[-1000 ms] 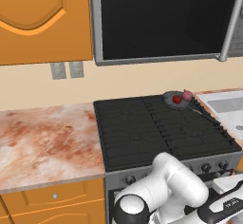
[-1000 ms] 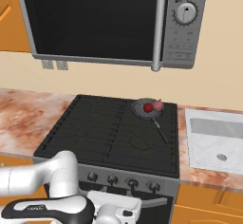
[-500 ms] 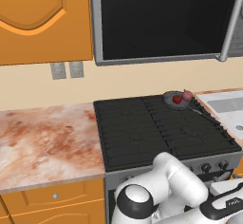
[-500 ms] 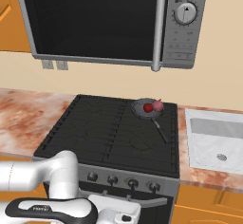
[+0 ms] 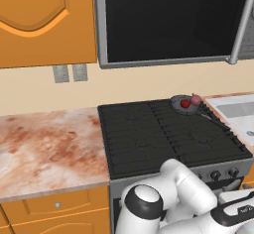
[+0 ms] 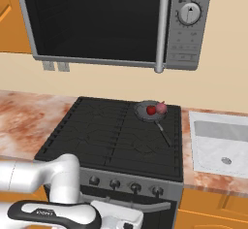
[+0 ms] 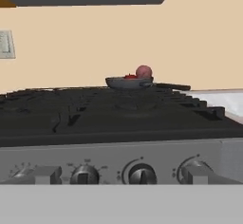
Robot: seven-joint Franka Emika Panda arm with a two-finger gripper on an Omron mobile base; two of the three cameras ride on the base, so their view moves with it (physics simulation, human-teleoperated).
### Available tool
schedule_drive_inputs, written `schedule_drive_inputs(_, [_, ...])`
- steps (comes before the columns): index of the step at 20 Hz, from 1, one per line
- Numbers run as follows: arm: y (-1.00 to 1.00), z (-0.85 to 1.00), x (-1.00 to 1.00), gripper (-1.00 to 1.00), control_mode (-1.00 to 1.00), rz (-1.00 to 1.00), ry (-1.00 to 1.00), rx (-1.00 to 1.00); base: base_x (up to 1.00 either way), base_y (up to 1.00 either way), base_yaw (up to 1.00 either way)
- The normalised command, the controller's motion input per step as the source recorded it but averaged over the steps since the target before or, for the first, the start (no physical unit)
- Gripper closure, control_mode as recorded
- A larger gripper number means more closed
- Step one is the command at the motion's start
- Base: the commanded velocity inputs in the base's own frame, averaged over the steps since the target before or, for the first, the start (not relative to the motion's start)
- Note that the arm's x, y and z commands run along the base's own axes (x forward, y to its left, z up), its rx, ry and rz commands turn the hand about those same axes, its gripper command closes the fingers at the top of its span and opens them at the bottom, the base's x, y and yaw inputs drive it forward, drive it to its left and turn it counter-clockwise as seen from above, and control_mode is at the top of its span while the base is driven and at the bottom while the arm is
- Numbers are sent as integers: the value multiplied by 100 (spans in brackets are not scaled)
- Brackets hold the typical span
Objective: Place the pan on the rear right burner on the stove. Then place the tomato and the onion in the pan and turn on the rear right burner.
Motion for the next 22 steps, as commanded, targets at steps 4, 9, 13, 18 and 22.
schedule_drive_inputs(4, [0, -23, 0, -100, -100, -4, 0, 0, 0, 0, 0])
schedule_drive_inputs(9, [2, -4, 1, -100, -100, -1, 0, 0, 0, 0, 0])
schedule_drive_inputs(13, [2, 0, 5, -100, -100, 0, 0, 0, 0, 0, 0])
schedule_drive_inputs(18, [1, 0, 9, -100, -100, 0, 0, 0, 0, 0, 0])
schedule_drive_inputs(22, [0, -1, 16, -100, -100, 0, 0, 0, 0, 0, 0])
